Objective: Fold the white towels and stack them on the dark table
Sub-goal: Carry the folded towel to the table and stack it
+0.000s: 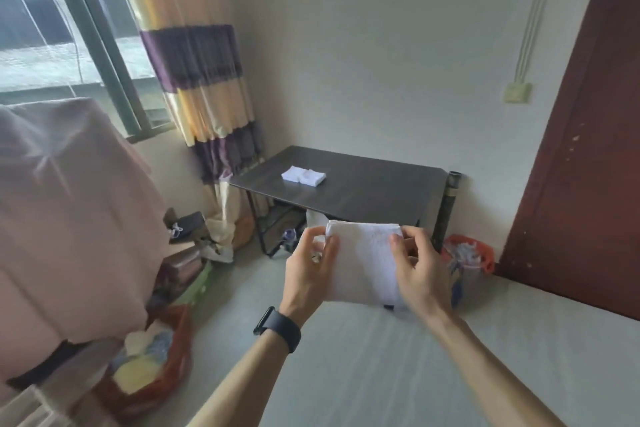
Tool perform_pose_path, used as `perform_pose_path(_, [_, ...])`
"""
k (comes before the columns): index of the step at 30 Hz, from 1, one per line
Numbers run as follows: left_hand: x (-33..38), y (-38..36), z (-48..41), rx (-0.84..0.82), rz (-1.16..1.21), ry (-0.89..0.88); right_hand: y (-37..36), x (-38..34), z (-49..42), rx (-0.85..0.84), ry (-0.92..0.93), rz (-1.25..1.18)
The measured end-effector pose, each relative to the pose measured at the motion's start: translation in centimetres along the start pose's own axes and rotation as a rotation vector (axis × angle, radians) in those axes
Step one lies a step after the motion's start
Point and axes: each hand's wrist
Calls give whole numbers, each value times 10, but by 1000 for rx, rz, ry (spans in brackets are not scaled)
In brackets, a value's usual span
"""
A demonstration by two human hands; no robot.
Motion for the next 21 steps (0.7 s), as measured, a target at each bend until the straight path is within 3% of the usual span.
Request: perform_pose_path(21, [-170, -51, -416, 301, -136, 186, -423, 129, -243, -326, -66, -112])
Point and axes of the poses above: each hand's wrist, its own z-axis away from the middle knuckle, its own y-axis out of the back of the hand, x = y × z, and after that the axes turned 13 degrees about x, right-handed
